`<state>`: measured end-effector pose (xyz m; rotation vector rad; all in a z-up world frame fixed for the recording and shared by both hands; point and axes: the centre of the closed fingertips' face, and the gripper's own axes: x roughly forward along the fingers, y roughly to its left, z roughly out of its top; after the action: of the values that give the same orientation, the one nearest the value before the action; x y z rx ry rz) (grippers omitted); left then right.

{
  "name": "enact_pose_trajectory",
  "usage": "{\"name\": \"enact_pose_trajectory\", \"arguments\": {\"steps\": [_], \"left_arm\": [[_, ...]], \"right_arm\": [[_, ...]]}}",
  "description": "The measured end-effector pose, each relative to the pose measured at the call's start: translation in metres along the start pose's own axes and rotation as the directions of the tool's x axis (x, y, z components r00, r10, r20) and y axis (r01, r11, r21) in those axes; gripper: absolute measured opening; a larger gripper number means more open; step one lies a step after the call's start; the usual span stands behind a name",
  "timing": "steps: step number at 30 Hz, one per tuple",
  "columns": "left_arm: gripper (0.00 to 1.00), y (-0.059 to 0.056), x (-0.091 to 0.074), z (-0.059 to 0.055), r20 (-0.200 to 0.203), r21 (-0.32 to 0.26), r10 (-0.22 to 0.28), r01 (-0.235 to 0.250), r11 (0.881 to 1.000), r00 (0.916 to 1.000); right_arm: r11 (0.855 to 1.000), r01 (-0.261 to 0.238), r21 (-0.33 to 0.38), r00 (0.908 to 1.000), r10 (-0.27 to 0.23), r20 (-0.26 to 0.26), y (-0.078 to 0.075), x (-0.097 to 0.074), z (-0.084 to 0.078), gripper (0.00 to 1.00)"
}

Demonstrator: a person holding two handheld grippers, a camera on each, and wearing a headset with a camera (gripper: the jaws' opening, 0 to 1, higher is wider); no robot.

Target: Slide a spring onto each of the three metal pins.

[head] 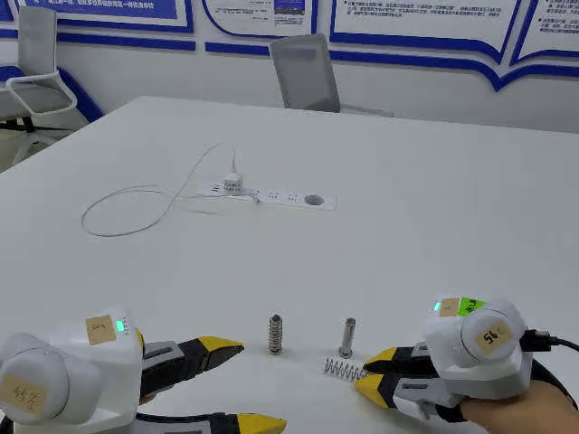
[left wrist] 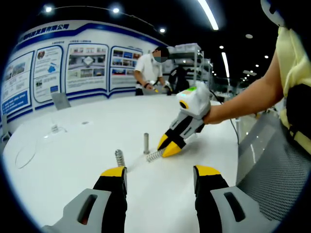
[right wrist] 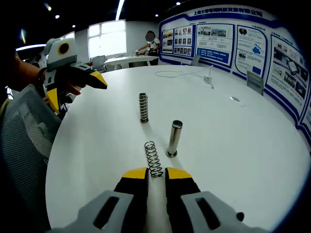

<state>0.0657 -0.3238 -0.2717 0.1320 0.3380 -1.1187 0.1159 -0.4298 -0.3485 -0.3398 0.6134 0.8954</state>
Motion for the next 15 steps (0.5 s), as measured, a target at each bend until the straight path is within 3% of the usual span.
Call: {"name": "enact_pose_trajectory", "arguments": {"steps": [15], "left_arm": [[0.55,-0.0017,0.0008,-0.0002,-0.005,0.006,-0.006,0.006,1.0,1.0]], "right_arm": [[1.0,-0.011,0.009,0.9999,0.011,0.001,0.0059,-0.0027,0.0023,0.11]]}}
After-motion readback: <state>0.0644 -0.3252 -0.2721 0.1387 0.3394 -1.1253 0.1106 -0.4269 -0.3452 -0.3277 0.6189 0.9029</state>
